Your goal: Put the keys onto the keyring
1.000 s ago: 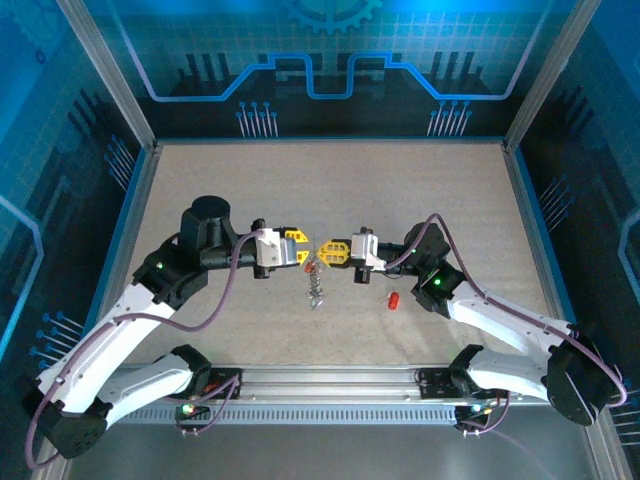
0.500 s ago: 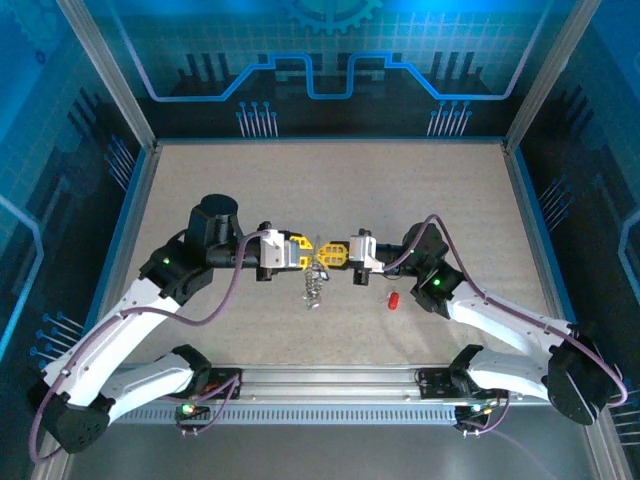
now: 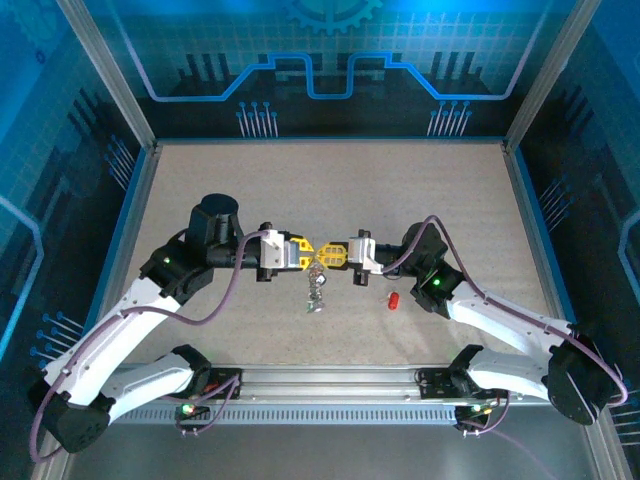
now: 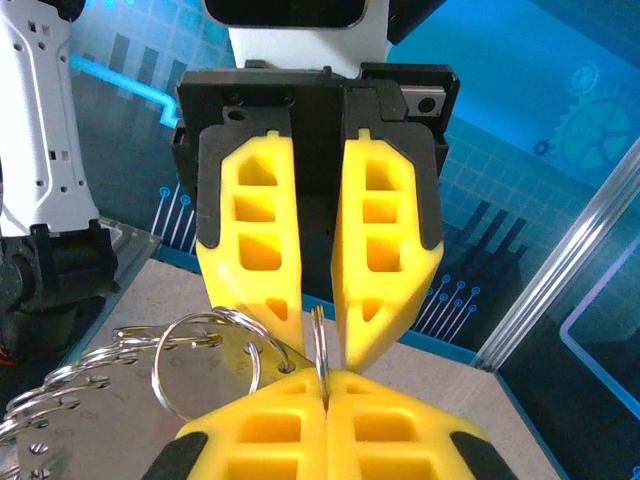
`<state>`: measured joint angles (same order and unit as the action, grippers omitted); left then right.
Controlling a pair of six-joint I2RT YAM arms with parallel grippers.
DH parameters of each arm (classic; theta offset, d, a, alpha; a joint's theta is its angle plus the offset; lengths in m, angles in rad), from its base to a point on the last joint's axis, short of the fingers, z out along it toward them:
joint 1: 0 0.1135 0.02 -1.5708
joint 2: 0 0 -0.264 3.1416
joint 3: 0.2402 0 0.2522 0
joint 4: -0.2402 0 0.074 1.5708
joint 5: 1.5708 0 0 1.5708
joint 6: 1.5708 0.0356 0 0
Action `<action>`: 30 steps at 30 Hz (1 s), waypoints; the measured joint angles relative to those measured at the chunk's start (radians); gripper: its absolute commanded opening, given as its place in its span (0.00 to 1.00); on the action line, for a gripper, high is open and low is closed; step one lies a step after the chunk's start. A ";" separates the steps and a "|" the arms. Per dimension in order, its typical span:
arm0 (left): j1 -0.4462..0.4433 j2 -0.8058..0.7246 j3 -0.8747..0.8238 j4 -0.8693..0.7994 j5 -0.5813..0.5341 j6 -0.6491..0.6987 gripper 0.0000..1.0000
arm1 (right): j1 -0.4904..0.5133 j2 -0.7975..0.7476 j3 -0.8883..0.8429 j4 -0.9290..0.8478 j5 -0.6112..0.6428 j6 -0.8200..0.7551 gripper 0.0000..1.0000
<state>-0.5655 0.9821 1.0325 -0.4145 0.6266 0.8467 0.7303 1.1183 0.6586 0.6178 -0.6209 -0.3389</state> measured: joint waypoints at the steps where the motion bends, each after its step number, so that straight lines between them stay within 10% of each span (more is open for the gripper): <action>1: 0.000 0.001 0.000 0.000 0.000 0.000 0.20 | 0.002 0.000 0.000 -0.003 0.004 -0.003 0.00; 8: 0.002 0.020 0.011 -0.015 0.008 -0.002 0.00 | 0.003 -0.005 0.000 -0.035 0.021 -0.023 0.00; 15: -0.007 0.043 0.067 -0.096 -0.038 0.020 0.00 | 0.011 -0.029 0.000 -0.072 0.066 -0.060 0.25; 30: -0.111 0.200 0.344 -0.549 -0.350 0.159 0.00 | 0.029 -0.023 0.057 -0.315 0.204 -0.197 0.28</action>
<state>-0.6765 1.1816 1.3762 -0.9630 0.2768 1.0054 0.7597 1.0950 0.7158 0.3023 -0.4168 -0.5358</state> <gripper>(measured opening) 0.062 0.285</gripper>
